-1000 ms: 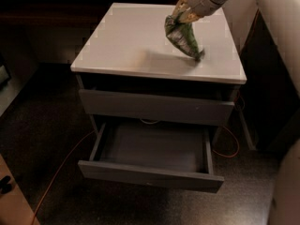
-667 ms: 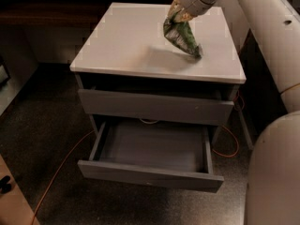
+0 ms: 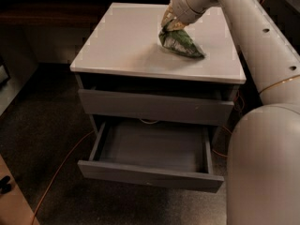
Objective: Pick green jalapeno chip bag from middle drawer and place on counter
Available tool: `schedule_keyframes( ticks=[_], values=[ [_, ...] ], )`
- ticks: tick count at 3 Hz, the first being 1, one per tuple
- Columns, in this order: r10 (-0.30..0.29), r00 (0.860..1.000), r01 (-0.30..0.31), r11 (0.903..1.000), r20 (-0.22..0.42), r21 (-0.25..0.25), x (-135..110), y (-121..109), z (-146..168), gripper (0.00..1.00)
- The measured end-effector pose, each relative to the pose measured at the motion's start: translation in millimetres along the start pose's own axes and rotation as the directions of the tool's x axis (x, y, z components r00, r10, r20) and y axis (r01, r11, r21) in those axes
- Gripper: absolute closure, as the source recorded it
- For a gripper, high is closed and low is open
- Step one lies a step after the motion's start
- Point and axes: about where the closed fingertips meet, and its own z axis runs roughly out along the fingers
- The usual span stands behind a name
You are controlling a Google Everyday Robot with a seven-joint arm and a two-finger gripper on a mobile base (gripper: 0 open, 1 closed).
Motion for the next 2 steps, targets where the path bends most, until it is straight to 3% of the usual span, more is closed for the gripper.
schedule_keyframes(
  ticks=[1, 2],
  values=[
    [0.001, 1.0, -0.001, 1.0, 0.007, 0.002, -2.0, -1.0, 3.7, 0.17],
    [0.0, 1.0, 0.0, 1.0, 0.012, -0.001, -3.7, -0.6, 7.5, 0.0]
  ],
)
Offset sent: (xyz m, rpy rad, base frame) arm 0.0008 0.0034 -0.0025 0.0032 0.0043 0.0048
